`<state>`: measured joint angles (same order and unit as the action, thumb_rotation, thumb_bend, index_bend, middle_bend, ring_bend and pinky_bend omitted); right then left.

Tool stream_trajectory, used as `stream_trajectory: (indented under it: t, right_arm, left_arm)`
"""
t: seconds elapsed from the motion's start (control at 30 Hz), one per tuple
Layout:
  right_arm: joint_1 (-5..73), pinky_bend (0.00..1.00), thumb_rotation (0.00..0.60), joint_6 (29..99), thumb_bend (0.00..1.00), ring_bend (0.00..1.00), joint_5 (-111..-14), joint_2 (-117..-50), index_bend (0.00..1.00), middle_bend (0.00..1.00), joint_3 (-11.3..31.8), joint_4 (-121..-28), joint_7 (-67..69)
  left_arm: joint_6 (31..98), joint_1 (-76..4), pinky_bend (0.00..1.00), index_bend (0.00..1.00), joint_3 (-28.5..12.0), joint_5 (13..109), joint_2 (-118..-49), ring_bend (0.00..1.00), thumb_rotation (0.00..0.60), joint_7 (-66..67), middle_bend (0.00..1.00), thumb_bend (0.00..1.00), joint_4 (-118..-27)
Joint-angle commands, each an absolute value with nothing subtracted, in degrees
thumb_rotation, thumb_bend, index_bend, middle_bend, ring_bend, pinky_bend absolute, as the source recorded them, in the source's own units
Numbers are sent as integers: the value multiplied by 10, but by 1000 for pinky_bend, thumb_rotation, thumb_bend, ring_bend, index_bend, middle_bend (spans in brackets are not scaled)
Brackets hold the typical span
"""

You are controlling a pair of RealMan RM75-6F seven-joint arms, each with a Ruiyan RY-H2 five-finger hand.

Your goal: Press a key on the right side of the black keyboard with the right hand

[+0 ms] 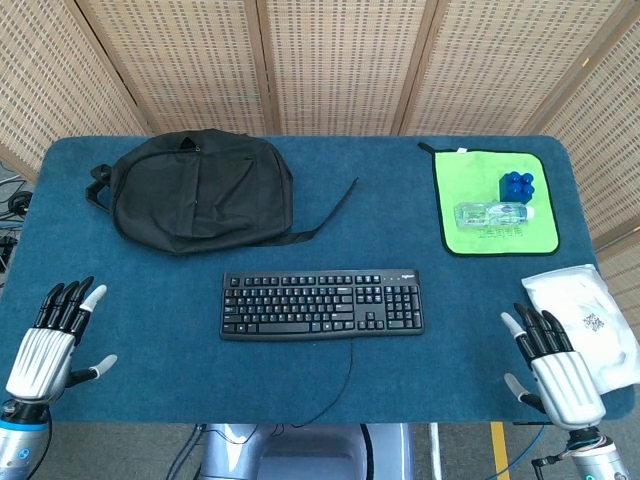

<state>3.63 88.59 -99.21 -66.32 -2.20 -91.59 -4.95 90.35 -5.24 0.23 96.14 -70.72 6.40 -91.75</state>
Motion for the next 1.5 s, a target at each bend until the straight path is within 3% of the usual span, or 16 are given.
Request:
stream_trajectory:
  t: [0.03,0.17,0.27,0.33,0.4,0.5,0.67,0.8,1.0,1.23,1.5]
  right_arm:
    - [38,54,600,882,303,0,-992,-663,0,0,-22,-922,-54]
    - [48,54,600,866,311,0,-989,-656,0,16,-17,-941,-67]
    - [64,57,600,847,311,6,-980,-643,0,123,-5,-969,-81]
    - [75,105,600,835,315,79,-973,-635,0,220,6,-988,-98]
    - [88,233,600,820,332,231,-965,-627,3,350,20,-1010,-125]
    - [113,339,600,791,358,363,-941,-622,8,466,44,-1045,-172]
    - [158,402,600,718,394,502,-876,-612,38,596,77,-1094,-246]
    - [199,439,600,649,497,576,-797,-605,53,670,98,-1124,-311]
    - [258,470,600,577,619,623,-664,-609,76,718,113,-1155,-395]
    - [319,470,600,551,620,625,-537,-639,79,721,108,-1159,-479]
    - [386,470,600,577,620,625,-425,-689,94,720,97,-1159,-553]
  left_arm:
    - [908,-51,0,0,1,961,-705,0,600,61,0,0,-920]
    - [909,-50,0,0,0,960,-703,0,600,59,0,0,-922]
    - [907,-51,0,0,1,960,-703,0,600,60,0,0,-921]
    - [905,-51,0,0,1,959,-703,0,600,60,0,0,-921]
    - [905,-51,0,0,1,958,-703,0,600,61,0,0,-920]
    - [907,-51,0,0,-1,958,-704,0,600,62,0,0,-919]
    - [908,-50,0,0,-3,955,-705,0,600,67,0,0,-917]
    - [908,-51,0,0,-2,956,-706,0,600,70,0,0,-916]
    - [905,-51,0,0,0,958,-709,0,600,77,0,0,-914]
    - [901,-53,0,0,0,957,-711,0,600,78,0,0,-913]
    - [901,-53,0,0,-1,954,-710,0,600,74,0,0,-912]
